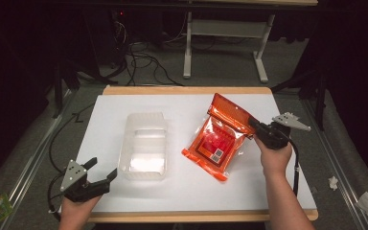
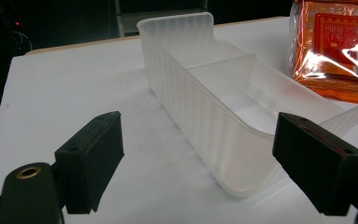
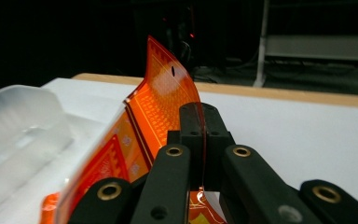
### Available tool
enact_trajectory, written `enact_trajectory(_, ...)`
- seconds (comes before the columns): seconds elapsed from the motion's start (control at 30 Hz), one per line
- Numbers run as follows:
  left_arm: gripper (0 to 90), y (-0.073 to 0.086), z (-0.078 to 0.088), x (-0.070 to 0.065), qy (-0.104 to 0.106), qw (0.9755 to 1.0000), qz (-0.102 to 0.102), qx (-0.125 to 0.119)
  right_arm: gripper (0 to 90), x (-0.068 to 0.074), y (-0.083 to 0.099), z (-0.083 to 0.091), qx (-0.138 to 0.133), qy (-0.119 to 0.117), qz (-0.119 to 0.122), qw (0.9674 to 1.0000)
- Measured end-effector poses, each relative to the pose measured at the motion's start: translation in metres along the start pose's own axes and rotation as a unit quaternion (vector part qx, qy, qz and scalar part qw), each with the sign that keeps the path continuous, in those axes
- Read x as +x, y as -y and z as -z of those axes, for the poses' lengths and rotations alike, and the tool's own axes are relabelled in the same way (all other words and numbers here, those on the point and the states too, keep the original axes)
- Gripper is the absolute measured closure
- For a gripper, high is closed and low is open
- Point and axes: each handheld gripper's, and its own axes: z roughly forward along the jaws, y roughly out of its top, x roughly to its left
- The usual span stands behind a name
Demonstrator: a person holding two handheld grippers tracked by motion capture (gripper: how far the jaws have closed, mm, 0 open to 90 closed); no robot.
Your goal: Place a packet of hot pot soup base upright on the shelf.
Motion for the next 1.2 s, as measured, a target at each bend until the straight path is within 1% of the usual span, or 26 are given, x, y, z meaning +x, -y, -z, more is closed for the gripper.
enact_trajectory(0.03,16.9,-0.001,0.000,-0.001,0.001,1.0000,0.000,-0.002,90.0,0.006,-0.003,0.004,-0.008,-0.006,0.010,0.9999)
enact_trajectory(0.07,16.9,-0.001,0.000,-0.001,0.002,1.0000,0.000,-0.003,90.0,0.015,-0.008,0.012,-0.017,-0.012,0.017,0.9996)
enact_trajectory(0.13,16.9,-0.004,0.000,-0.003,0.006,1.0000,-0.003,-0.004,90.0,0.022,-0.011,0.017,-0.026,-0.021,0.025,0.9991)
enact_trajectory(0.17,16.9,-0.004,0.000,-0.003,0.006,1.0000,-0.003,-0.004,90.0,0.022,-0.011,0.017,-0.026,-0.021,0.025,0.9991)
enact_trajectory(0.2,16.9,-0.004,-0.001,-0.005,0.006,1.0000,-0.003,-0.006,90.0,0.026,-0.012,0.020,-0.029,-0.025,0.027,0.9989)
enact_trajectory(0.23,16.9,-0.005,-0.001,-0.006,0.007,0.9999,-0.002,-0.007,90.0,0.036,-0.015,0.026,-0.036,-0.033,0.038,0.9981)
enact_trajectory(0.27,16.9,-0.005,-0.001,-0.006,0.008,0.9999,-0.002,-0.007,90.0,0.036,-0.015,0.026,-0.036,-0.033,0.038,0.9981)
enact_trajectory(0.3,16.8,-0.006,-0.001,-0.007,0.010,0.9999,-0.003,-0.007,90.0,0.042,-0.017,0.030,-0.041,-0.039,0.042,0.9975)
enact_trajectory(0.37,16.8,-0.007,-0.001,-0.009,0.014,0.9999,-0.002,-0.009,90.0,0.045,-0.018,0.032,-0.043,-0.042,0.045,0.9972)
enact_trajectory(0.4,16.8,-0.007,-0.001,-0.010,0.015,0.9998,-0.004,-0.010,90.0,0.050,-0.019,0.035,-0.046,-0.046,0.050,0.9966)
enact_trajectory(0.43,16.8,-0.008,-0.001,-0.011,0.017,0.9998,-0.006,-0.011,90.0,0.058,-0.020,0.040,-0.051,-0.053,0.056,0.9957)
enact_trajectory(0.47,16.8,-0.008,0.000,-0.012,0.018,0.9997,-0.007,-0.011,90.0,0.058,-0.020,0.040,-0.051,-0.053,0.056,0.9957)
enact_trajectory(0.53,16.8,-0.009,0.000,-0.014,0.021,0.9997,-0.010,-0.012,90.0,0.066,-0.022,0.045,-0.054,-0.059,0.062,0.9949)
enact_trajectory(0.57,16.8,-0.009,0.000,-0.014,0.022,0.9996,-0.011,-0.012,90.0,0.071,-0.022,0.048,-0.058,-0.068,0.066,0.9938)
enact_trajectory(0.7,16.7,-0.010,0.000,-0.015,0.025,0.9995,-0.012,-0.012,90.0,0.085,-0.023,0.057,-0.061,-0.085,0.077,0.9915)
enact_trajectory(0.73,16.7,-0.009,0.000,-0.015,0.025,0.9995,-0.013,-0.012,90.0,0.087,-0.023,0.059,-0.060,-0.087,0.079,0.9913)
enact_trajectory(0.8,16.7,-0.009,0.000,-0.015,0.025,0.9995,-0.014,-0.012,90.0,0.095,-0.021,0.064,-0.061,-0.097,0.087,0.9897)
enact_trajectory(1.1,16.5,-0.010,-0.001,-0.018,0.031,0.9993,-0.016,-0.011,90.0,0.105,-0.014,0.074,-0.060,-0.112,0.090,0.9879)
enact_trajectory(1.17,16.4,-0.011,-0.002,-0.019,0.032,0.9993,-0.017,-0.011,90.0,0.106,-0.014,0.074,-0.058,-0.113,0.088,0.9880)
enact_trajectory(1.2,16.4,-0.011,-0.002,-0.020,0.033,0.9992,-0.019,-0.011,90.0,0.107,-0.013,0.075,-0.058,-0.111,0.091,0.9878)
